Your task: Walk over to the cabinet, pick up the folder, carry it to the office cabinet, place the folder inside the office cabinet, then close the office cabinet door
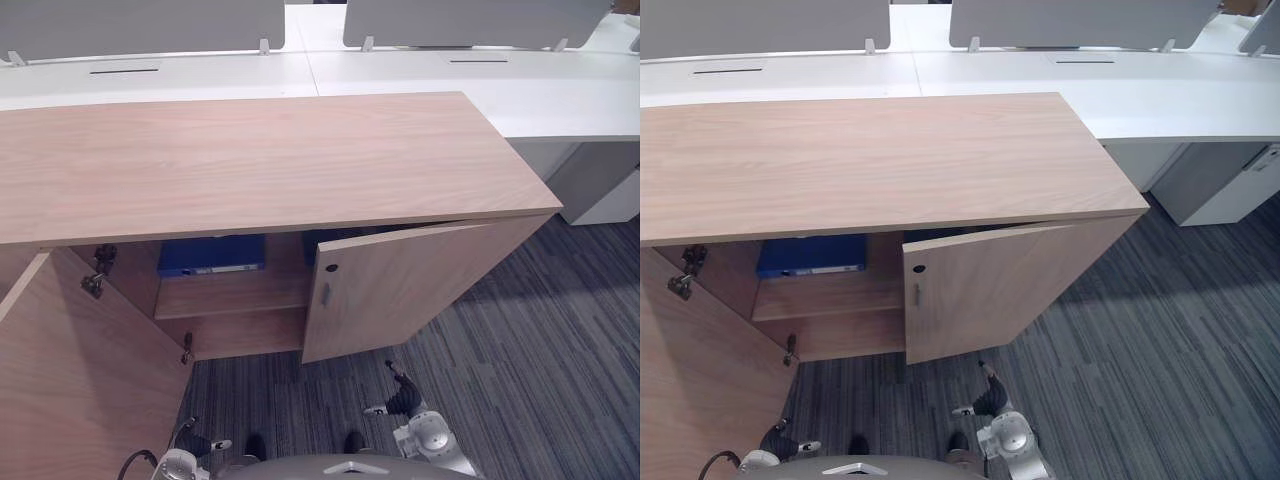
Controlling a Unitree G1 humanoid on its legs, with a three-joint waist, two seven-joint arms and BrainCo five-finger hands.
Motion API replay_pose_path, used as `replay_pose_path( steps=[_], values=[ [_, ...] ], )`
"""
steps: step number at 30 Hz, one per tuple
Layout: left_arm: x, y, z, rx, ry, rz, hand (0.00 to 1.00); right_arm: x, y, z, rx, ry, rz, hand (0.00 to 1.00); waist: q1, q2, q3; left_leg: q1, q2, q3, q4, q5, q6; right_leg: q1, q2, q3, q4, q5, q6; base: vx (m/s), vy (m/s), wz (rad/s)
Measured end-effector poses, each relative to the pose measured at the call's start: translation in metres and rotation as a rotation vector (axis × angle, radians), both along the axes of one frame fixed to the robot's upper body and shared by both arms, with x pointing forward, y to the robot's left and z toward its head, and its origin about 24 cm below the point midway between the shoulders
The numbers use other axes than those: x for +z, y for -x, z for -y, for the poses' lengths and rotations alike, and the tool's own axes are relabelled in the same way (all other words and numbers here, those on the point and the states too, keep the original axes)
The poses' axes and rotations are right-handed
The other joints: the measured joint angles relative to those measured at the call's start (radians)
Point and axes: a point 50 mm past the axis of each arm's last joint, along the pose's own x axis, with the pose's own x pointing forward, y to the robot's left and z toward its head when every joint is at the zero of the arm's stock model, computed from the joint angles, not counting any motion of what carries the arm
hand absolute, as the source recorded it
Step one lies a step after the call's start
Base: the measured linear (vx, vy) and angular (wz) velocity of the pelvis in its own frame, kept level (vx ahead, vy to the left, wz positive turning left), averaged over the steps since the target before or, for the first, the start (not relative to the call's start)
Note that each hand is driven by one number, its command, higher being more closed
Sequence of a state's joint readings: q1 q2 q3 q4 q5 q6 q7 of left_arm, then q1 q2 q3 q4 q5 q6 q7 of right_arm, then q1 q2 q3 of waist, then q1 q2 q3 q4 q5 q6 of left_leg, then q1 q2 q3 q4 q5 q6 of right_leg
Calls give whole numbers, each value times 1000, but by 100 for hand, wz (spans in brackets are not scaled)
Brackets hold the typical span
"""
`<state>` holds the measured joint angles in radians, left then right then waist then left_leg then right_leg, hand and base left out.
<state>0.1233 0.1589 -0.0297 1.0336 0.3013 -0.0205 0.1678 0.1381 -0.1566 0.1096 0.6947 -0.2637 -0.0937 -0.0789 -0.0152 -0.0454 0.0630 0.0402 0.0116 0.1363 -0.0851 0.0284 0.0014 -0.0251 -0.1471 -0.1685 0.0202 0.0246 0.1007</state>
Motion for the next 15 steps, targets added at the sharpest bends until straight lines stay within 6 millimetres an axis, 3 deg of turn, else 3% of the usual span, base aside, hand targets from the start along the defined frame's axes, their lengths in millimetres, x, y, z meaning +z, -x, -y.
replay_pose_path(
  steps=[8, 12, 15],
  values=[
    [3, -14, -1, 64, 28, 48, 0, -12, 13, 7, -134, -14, -72, 0, -12, 5, 16, -44, 3, -60, 0, 18, -3, -61, 3, 2, 106, -64, 1, -11, -24, 21],
    [7, -21, 0, 124, 53, 97, 0, -15, 12, 8, -158, -16, -84, 0, -3, 10, 35, -88, 12, -176, 5, 51, -16, -24, 43, -1, 70, -70, -23, 18, -47, 82],
    [10, -26, -2, 233, 84, 152, 0, -13, 5, 6, -181, -37, -72, 0, 21, 5, 70, -97, 17, -228, 6, 81, -42, -7, 51, -11, 85, -86, -42, -29, -13, 83]
  ],
)
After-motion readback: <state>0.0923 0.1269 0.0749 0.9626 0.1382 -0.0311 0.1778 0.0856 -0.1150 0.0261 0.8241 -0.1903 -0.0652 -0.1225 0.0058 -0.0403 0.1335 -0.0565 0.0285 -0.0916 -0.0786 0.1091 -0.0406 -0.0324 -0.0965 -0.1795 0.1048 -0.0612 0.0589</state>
